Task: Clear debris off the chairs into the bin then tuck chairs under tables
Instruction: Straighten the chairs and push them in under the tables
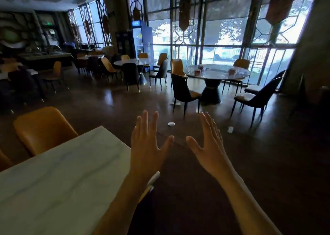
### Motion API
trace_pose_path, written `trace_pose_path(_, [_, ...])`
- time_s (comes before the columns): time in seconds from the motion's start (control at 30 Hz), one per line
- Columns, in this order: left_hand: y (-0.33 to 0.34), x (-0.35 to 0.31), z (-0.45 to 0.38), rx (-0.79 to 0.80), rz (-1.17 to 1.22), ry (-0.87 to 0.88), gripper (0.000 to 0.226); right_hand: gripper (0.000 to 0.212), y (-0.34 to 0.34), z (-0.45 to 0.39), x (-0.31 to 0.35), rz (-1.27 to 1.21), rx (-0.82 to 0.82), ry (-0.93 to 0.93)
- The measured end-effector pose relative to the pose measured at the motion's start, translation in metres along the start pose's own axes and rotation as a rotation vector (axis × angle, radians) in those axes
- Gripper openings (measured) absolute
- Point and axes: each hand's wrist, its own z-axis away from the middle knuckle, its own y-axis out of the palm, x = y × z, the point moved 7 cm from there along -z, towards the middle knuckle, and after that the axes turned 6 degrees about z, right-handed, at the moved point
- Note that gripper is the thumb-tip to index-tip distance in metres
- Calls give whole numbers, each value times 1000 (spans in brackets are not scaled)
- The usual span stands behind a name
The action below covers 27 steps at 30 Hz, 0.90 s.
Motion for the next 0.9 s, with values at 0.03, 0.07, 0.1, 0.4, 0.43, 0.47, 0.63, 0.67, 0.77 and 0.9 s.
trace_pose_path(0.03, [17, -5, -9, 14, 5, 10, 85, 88, -3, -6, -17, 8, -4, 22])
trace_pose_path(0.07, [29, -8, -15, 21, 6, 22, 85, 88, -5, -11, -29, 18, -9, 31])
trace_pose_path(0.1, [39, -9, -21, 26, 6, 32, 85, 88, -7, -15, -37, 28, -14, 38])
trace_pose_path(0.4, [155, 21, -126, 83, 0, 42, 85, 88, 20, -117, -148, 136, 0, 94])
trace_pose_path(0.43, [168, 27, -142, 88, -3, 43, 85, 88, 25, -134, -158, 151, 6, 94])
trace_pose_path(0.47, [179, 33, -158, 89, -9, 45, 85, 88, 30, -151, -168, 165, 9, 94])
trace_pose_path(0.63, [233, 62, -244, 104, -26, 32, 85, 87, 53, -246, -211, 199, 35, 81])
trace_pose_path(0.67, [242, 67, -261, 111, -34, 30, 86, 87, 57, -264, -218, 210, 39, 74])
trace_pose_path(0.77, [266, 80, -304, 113, -63, 20, 87, 88, 67, -313, -235, 223, 41, 72])
trace_pose_path(0.9, [292, 100, -350, 94, -82, 11, 86, 89, 90, -370, -255, 205, 41, 37])
